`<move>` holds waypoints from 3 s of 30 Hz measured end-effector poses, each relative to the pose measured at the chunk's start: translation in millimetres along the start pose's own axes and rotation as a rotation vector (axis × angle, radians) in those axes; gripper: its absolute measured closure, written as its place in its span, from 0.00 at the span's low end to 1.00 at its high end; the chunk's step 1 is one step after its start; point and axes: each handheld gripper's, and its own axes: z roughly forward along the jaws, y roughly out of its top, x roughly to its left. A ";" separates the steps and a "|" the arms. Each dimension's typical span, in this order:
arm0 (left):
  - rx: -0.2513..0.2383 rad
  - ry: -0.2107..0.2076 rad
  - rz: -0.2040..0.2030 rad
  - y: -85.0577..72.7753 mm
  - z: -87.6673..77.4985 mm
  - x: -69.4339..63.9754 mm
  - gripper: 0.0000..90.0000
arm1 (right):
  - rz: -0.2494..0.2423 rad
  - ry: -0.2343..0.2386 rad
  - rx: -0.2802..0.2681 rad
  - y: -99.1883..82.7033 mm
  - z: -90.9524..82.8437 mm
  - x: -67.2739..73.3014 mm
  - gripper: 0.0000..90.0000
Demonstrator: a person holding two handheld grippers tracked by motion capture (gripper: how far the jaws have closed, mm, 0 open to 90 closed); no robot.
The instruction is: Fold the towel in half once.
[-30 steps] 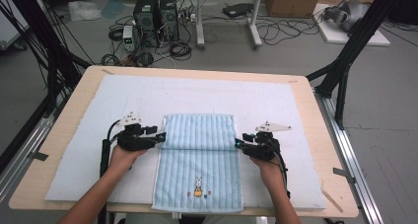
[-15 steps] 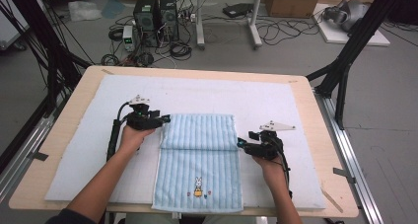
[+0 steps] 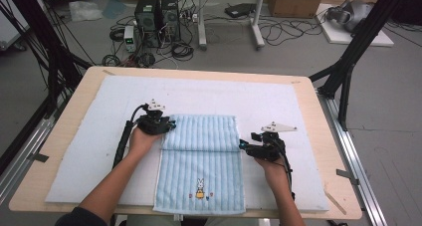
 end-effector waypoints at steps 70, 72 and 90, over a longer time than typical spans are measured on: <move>-0.180 -0.283 -0.090 -37.3 -85.3 -26.7 0.93 | -0.208 0.074 0.006 26.0 -3.7 42.6 0.94; -0.162 -0.295 -0.089 -43.5 -85.9 -28.3 0.92 | -0.204 0.089 0.016 18.4 -5.5 42.5 0.94; -0.149 -0.198 -0.122 -57.4 -85.4 -23.4 0.61 | -0.097 0.029 0.044 -1.5 -10.1 32.7 0.69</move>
